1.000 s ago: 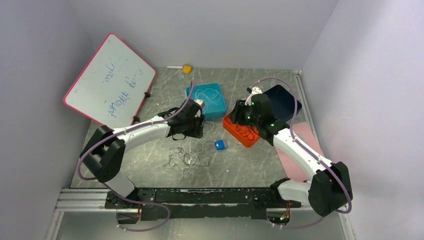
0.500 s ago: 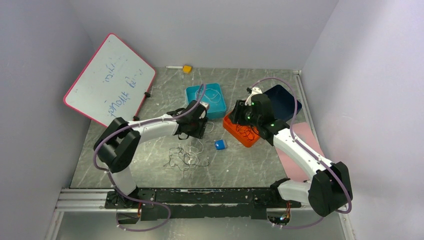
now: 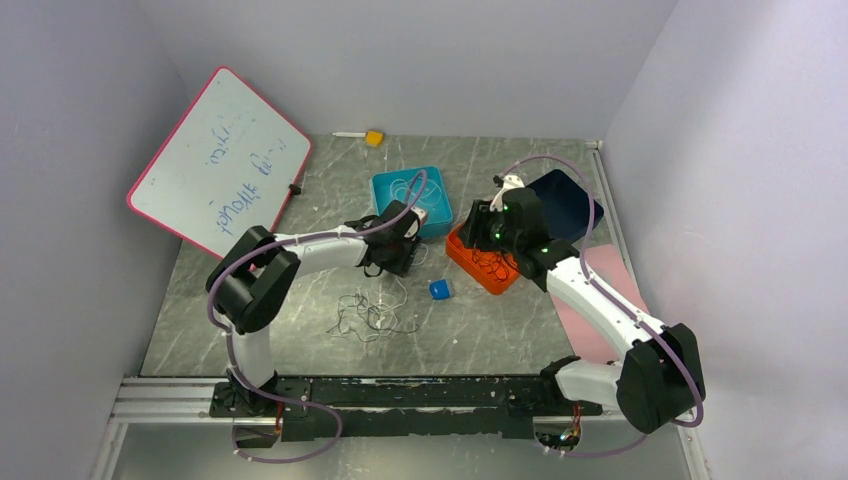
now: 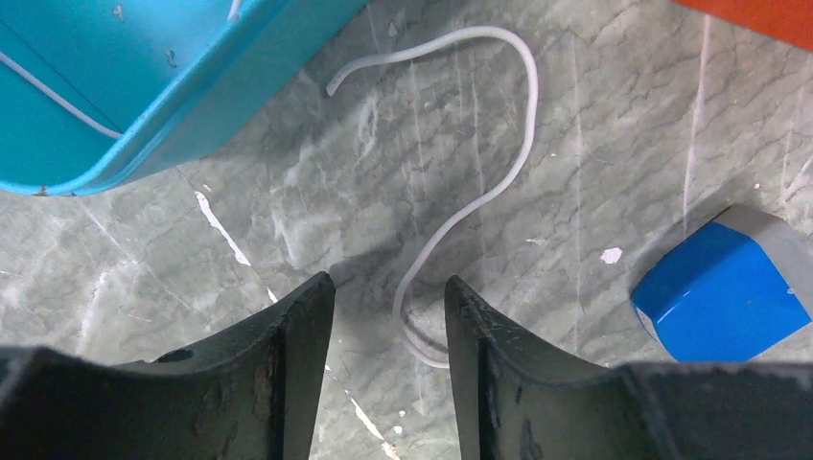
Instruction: Untangle the cables
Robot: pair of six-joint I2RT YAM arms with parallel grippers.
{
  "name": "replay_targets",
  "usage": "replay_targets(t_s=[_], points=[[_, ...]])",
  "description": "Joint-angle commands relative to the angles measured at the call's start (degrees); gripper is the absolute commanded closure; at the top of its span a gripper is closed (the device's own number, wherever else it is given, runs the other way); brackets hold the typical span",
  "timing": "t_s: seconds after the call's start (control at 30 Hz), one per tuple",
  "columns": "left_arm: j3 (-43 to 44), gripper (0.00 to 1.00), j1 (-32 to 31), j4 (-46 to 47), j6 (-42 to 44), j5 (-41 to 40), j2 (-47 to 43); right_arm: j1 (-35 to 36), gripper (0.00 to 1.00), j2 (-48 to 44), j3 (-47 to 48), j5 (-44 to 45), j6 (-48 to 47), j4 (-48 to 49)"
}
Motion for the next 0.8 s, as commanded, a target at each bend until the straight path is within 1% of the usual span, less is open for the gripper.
replay_targets(t_s=[0.0,0.1,0.33,0.53,0.77], points=[[0.82,0.5,-0.13,1.39,1.39,1.42,1.06,0.42,0.49,-0.1,-1.23,0.15,-0.31,-0.03],[0.48,0.56,-0.09,1.54,1.48,1.62,1.53,0.41,0.49,0.06,-1.31,0.08,-0.32,0.08],[-0.22,0.77,-0.09,1.84,1.11,2.45,1.97,0.41,0.49,0.24,-1.13,0.13,-0.39,0.1],[0.34,0.92,-0.12,0.53,0.69,1.32,-0.67,0.41,0.49,-0.16,-1.29,0.16,-0.49,0.22],[3.84,0.93,-0.11,-2.99,0.66,-0.35,-8.2,0.41,0.49,-1.6,-2.08,-1.65,-0.48,2.87]])
